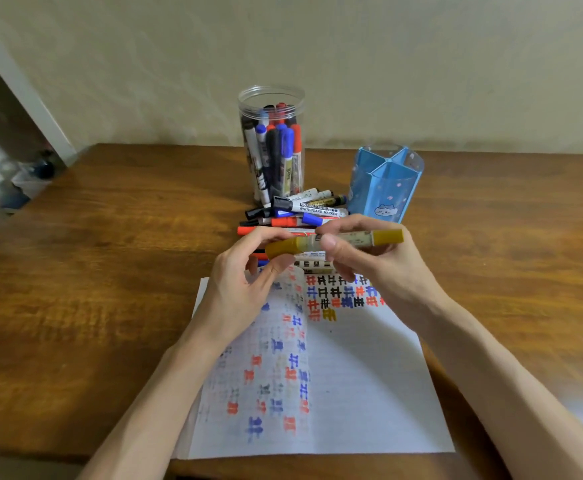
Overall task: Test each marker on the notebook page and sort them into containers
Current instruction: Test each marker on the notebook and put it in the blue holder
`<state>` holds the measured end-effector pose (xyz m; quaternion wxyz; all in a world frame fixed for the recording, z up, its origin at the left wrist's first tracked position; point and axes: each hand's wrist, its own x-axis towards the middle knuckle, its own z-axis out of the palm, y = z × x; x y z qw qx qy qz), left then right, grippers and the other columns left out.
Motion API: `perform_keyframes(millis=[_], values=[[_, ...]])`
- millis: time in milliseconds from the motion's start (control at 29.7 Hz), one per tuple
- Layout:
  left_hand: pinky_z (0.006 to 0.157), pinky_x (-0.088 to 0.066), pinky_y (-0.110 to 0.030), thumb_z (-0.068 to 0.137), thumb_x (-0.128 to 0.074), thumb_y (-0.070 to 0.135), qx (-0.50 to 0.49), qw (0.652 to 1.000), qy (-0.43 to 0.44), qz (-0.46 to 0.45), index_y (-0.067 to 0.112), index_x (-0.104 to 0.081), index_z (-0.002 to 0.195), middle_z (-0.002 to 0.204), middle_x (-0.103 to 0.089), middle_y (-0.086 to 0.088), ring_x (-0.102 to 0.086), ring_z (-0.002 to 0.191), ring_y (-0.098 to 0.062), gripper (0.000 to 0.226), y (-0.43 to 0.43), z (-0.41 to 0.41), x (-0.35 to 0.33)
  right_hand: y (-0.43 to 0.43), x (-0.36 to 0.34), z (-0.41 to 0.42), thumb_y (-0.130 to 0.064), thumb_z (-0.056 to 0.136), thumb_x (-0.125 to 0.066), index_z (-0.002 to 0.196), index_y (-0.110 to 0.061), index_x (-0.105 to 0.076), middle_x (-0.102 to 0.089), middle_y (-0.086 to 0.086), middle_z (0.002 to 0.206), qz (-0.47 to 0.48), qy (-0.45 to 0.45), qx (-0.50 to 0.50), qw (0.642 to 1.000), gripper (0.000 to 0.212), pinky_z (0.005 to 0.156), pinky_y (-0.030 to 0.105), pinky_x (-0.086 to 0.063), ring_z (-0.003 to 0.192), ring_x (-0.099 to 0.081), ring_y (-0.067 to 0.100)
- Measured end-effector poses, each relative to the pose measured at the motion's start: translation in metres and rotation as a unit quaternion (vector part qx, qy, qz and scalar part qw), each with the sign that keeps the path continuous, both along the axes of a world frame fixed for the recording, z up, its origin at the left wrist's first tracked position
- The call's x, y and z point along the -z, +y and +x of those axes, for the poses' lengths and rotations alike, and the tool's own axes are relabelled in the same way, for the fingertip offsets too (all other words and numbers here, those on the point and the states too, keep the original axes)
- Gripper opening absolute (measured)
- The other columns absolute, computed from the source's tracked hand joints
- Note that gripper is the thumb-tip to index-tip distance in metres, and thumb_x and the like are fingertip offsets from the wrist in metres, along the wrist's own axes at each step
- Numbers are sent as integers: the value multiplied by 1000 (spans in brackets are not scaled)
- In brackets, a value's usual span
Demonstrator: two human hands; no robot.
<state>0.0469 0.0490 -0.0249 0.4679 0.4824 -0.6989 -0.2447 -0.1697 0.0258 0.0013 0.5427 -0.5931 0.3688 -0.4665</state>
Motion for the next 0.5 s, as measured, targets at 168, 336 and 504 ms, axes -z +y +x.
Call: perform_keyframes(millis=[168, 336, 504], values=[[86, -49, -12, 96, -63, 28, 3, 1000, 18, -6, 21, -68, 126, 123, -68, 16, -61, 119, -3, 32, 0, 1, 1, -6, -9, -23, -24, 99, -69, 108, -11, -81, -80, 15, 99, 56, 38, -28, 997, 19, 59, 30, -58, 71, -73, 26], [94, -52, -16, 93, -64, 32, 14, 999, -19, -27, 21, -68, 127, 125, -64, 19, -57, 124, 0, 36, -2, 3, 4, -7, -5, -27, -29, 86, -81, 108, -21, -82, -79, 3, 81, -41, 188, -28, 981, 24, 57, 25, -54, 62, -69, 17], [96, -52, -17, 92, -60, 40, 19, 998, -32, -42, 18, -70, 124, 122, -66, 19, -59, 121, 5, 40, -1, 3, 2, -9, -4, -27, -35, 79, -83, 107, -32, -80, -82, -2, 94, -73, 215, -46, 973, 28, 73, 35, -66, 80, -79, 26]])
